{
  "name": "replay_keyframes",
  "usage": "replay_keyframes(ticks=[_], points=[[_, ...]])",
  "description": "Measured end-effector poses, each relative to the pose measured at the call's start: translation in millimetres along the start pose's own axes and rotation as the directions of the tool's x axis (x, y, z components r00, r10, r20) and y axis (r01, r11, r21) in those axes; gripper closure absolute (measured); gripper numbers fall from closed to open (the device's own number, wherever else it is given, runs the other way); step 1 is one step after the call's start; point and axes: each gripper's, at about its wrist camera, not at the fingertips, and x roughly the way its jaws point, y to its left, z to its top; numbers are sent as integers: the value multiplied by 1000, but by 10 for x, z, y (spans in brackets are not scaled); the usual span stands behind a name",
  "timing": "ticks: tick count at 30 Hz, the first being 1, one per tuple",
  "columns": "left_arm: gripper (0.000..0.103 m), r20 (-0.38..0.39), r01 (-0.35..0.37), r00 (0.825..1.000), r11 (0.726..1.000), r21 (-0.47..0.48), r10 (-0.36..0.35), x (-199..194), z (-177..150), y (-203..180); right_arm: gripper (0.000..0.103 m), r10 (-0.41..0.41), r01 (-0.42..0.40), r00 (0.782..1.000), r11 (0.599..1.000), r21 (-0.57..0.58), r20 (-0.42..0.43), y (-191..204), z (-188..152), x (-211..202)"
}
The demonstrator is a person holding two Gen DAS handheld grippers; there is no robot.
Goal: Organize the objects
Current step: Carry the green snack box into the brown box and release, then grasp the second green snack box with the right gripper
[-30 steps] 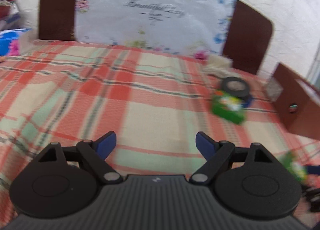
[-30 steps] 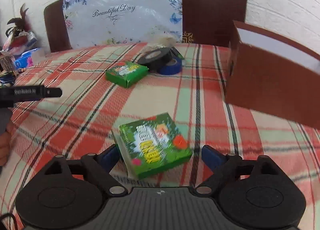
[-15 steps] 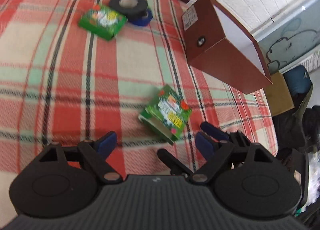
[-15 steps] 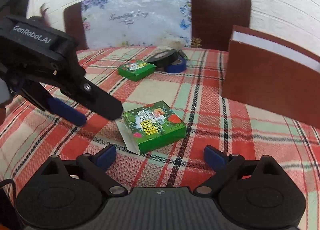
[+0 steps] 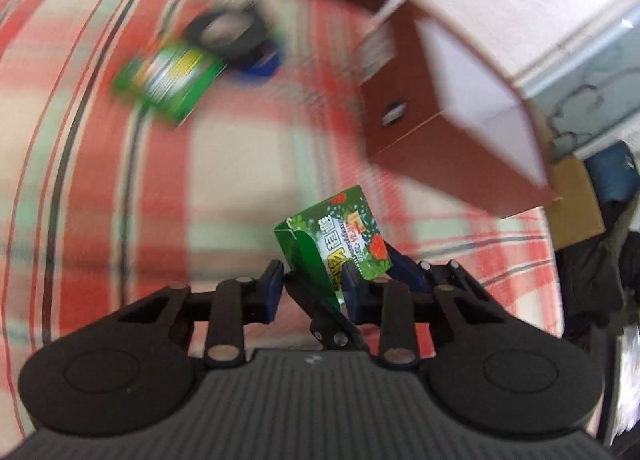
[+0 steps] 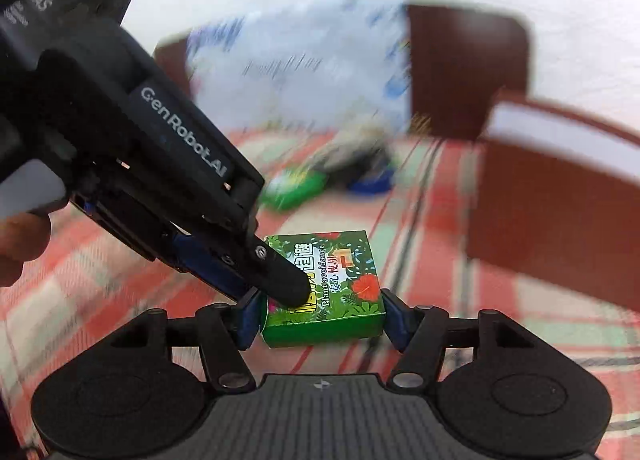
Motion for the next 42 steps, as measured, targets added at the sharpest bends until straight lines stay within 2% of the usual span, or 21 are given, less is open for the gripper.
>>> replay_keyframes(ticks=[2, 5, 7, 10, 12, 13, 14, 16, 20, 22, 24, 27, 30, 33, 36, 39, 42], points=[[70, 49, 23, 998, 997, 71, -26, -99, 178, -270, 43, -60, 59, 994, 998, 17, 93, -94, 147, -134], [70, 110, 51, 991, 981, 185, -73, -117, 437, -700, 43, -167, 160, 962, 986, 47, 217, -312, 392, -296], [70, 126, 55, 988, 969, 239, -87, -32, 587, -941, 43, -220, 209, 943, 976, 70, 252, -504, 522, -322], [69, 128, 67, 986, 957, 283, -107, 219, 778, -1203, 41, -284, 257, 925, 957, 136, 250, -861, 664, -269], [61, 129, 59, 986, 951, 303, -102, 412, 880, -1309, 33, -326, 292, 916, 942, 168, 232, -1080, 708, -163], [59, 142, 35, 986, 948, 317, -84, 502, 899, -1355, 13, -349, 315, 913, 933, 177, 214, -1177, 712, -93], [58, 159, -1, 986, 943, 333, -55, 589, 912, -1381, 7, -373, 339, 909, 922, 187, 189, -1267, 702, -26], [58, 180, -60, 984, 937, 344, -2, 661, 884, -1380, 11, -408, 375, 901, 903, 208, 147, -1378, 657, 10], [58, 190, -28, 981, 931, 364, -45, 592, 829, -1318, 10, -429, 381, 880, 894, 238, 205, -1374, 495, -208], [58, 229, -20, 971, 924, 381, -73, 460, 760, -1263, 10, -449, 392, 858, 886, 246, 250, -1267, 424, -336], [55, 269, -12, 958, 925, 380, -98, 283, 701, -1153, 10, -450, 383, 845, 886, 261, 287, -1142, 353, -442], [51, 320, 1, 941, 945, 327, -112, 51, 680, -872, 10, -440, 361, 836, 891, 274, 327, -925, 245, -531], [51, 375, -47, 926, 970, 240, -48, -210, 636, -366, 10, -384, 306, 858, 915, 262, 342, -650, 169, -574], [50, 405, -151, 910, 981, 121, 90, -411, 578, 273, 11, -274, 218, 911, 954, 206, 309, -358, 165, -464], [51, 385, -235, 894, 971, -38, 231, -516, 488, 931, 12, -164, 128, 958, 979, 161, 234, -124, 239, -219], [51, 336, -257, 896, 956, -142, 291, -556, 390, 1409, 13, -100, 78, 982, 988, 136, 162, 10, 311, -11], [51, 307, -240, 908, 955, -172, 284, -494, 363, 1597, 13, -72, 58, 992, 990, 131, 104, 133, 307, 110]])
